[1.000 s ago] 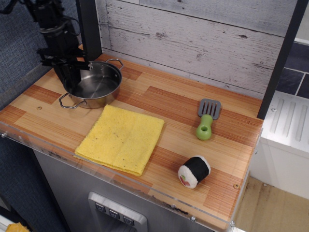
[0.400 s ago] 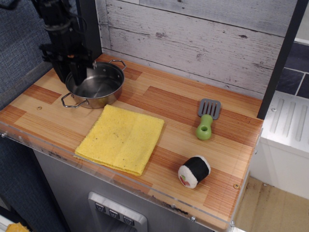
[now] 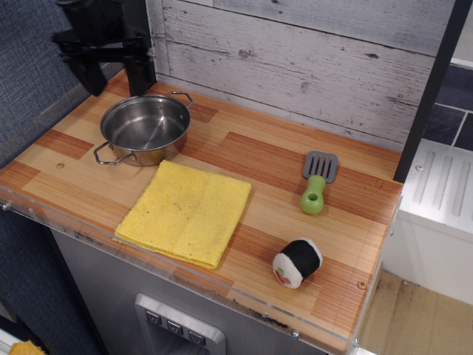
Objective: Place the bowl to the left of the napkin towards the upper corner of the table.
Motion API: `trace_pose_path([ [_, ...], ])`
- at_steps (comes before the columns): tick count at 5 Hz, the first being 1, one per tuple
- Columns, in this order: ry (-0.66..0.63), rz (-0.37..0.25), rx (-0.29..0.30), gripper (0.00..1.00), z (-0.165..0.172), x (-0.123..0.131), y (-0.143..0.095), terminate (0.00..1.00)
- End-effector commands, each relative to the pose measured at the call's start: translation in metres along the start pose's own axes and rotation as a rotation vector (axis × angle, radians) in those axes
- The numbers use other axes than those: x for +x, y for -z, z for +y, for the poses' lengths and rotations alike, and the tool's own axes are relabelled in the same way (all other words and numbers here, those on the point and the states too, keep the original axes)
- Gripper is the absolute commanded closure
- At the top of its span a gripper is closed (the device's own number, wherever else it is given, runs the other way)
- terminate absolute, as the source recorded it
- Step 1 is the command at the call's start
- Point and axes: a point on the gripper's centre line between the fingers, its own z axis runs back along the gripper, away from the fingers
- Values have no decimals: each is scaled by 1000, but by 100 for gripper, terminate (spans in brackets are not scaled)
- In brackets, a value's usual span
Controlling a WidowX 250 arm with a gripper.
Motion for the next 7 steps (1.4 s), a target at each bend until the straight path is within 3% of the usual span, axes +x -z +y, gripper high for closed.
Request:
trace_pose_path([
  [1, 26, -63, -43, 0, -40, -13, -19, 0],
  [3, 207, 32, 16, 0, -53, -7, -18, 0],
  [4, 265, 39, -12, 0, -56, -6, -22, 0],
  [7, 265, 39, -12, 0, -56, -6, -22, 0],
])
